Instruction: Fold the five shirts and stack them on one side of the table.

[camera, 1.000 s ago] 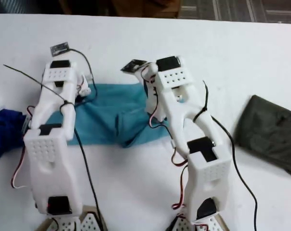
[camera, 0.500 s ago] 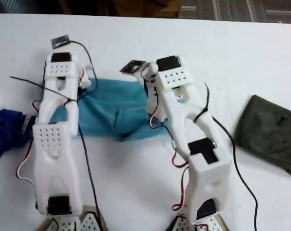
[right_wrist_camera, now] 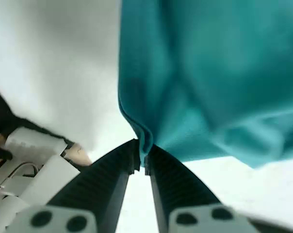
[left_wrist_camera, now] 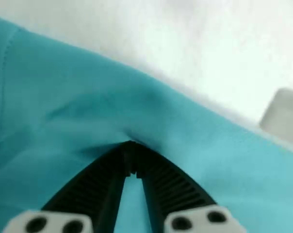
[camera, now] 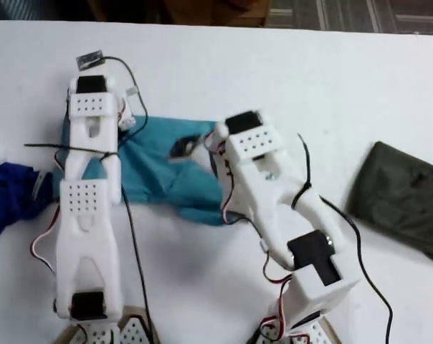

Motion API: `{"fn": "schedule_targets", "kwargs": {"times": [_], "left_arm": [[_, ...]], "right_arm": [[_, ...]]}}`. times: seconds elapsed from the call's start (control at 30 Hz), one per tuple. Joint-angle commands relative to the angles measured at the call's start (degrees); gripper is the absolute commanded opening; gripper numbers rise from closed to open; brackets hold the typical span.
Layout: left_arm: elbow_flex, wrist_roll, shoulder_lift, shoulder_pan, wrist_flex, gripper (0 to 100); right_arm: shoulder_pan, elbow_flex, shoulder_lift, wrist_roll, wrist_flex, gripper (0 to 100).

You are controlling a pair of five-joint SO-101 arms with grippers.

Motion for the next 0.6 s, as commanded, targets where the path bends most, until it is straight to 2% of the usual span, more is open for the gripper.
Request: {"fn": "schedule_targets", "kwargs": {"times": [0.0,0.2,0.33,0.5,0.57], "left_arm": [[-3.3,-0.5,0.9,0.3,0.6,2],[-3.8,-0.5,1.1,0.3,0.7,2],[-3.8,-0.5,1.1,0.3,0.6,2],[-3.8,-0.5,1.1,0.3,0.4,2],[-3.8,-0.5,1.1,0.3,0.4,2]], "right_arm": [[1.5,0.1,-2.8,0.8,-2.9,1.9],[2.5,-3.9,-3.3,0.7,-3.3,1.9],[1.9,-8.0,-3.4,1.1,2.6,1.9],[2.0,-3.5,-5.6,1.7,2.2,1.9],[1.5,-0.9,-6.1,4.3,2.3,1.9]]}}
